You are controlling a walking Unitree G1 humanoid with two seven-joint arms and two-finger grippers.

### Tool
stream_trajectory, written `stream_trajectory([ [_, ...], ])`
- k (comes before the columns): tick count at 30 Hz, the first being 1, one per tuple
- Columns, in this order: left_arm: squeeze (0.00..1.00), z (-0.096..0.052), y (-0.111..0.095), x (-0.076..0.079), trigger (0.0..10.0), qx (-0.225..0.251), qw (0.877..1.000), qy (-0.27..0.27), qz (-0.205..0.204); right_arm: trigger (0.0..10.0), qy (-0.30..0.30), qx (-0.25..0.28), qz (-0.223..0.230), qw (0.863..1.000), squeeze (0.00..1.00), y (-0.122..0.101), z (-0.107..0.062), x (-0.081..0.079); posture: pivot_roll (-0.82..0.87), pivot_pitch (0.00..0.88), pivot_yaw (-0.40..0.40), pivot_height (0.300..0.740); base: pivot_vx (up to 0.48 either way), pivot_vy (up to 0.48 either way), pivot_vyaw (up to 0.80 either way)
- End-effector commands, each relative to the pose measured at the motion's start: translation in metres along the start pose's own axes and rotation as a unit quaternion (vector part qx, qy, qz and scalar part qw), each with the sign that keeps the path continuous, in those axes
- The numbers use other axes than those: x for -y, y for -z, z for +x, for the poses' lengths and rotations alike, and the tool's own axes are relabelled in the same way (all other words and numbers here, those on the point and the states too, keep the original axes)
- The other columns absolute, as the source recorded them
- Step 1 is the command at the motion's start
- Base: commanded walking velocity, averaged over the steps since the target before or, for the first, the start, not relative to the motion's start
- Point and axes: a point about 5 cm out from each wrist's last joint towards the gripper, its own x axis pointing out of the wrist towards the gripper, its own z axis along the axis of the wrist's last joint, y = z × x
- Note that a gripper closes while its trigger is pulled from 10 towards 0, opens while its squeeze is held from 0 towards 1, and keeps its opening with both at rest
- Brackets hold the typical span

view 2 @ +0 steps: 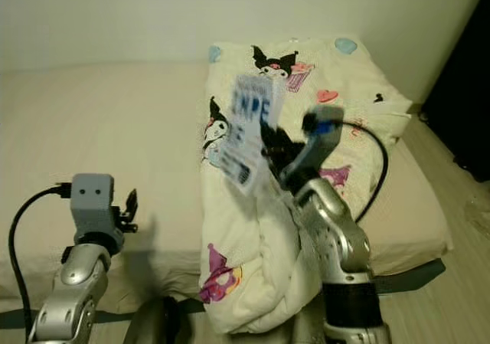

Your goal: Clean up the room

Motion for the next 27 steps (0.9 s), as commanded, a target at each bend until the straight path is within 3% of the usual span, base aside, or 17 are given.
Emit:
stream_trajectory([
  [1,0.00,-0.001,0.004,-0.001,10.0,-0.007,1.000,-0.009,0.012,10.0,0.071,-0.013,-0.039,0.997,0.00,0.020,-0.011,0.016,-0.06,0.128,0.017,0.567,0.000,0.000,0.00],
  [4,0.00,-0.003,0.001,0.005,10.0,0.004,0.999,0.007,0.033,10.0,0.102,-0.015,-0.057,0.993,0.00,0.026,-0.018,0.024,-0.06,0.135,0.022,0.577,0.000,0.000,0.00],
  [11,0.00,-0.006,-0.001,0.012,10.0,0.006,1.000,0.013,0.018,10.0,0.091,-0.011,-0.083,0.992,0.00,0.026,-0.021,0.021,-0.06,0.140,0.027,0.597,0.000,0.000,0.00],
  [18,0.00,-0.011,0.002,0.019,10.0,0.009,1.000,0.020,0.020,10.0,0.087,0.011,-0.138,0.987,0.00,0.025,-0.025,0.017,-0.07,0.140,0.012,0.622,0.000,0.000,0.00],
  [27,0.00,-0.014,0.002,0.016,10.0,0.009,1.000,0.016,0.000,10.0,0.087,0.026,-0.135,0.987,0.00,0.023,-0.025,0.014,-0.07,0.141,0.008,0.652,0.000,0.000,0.00],
])
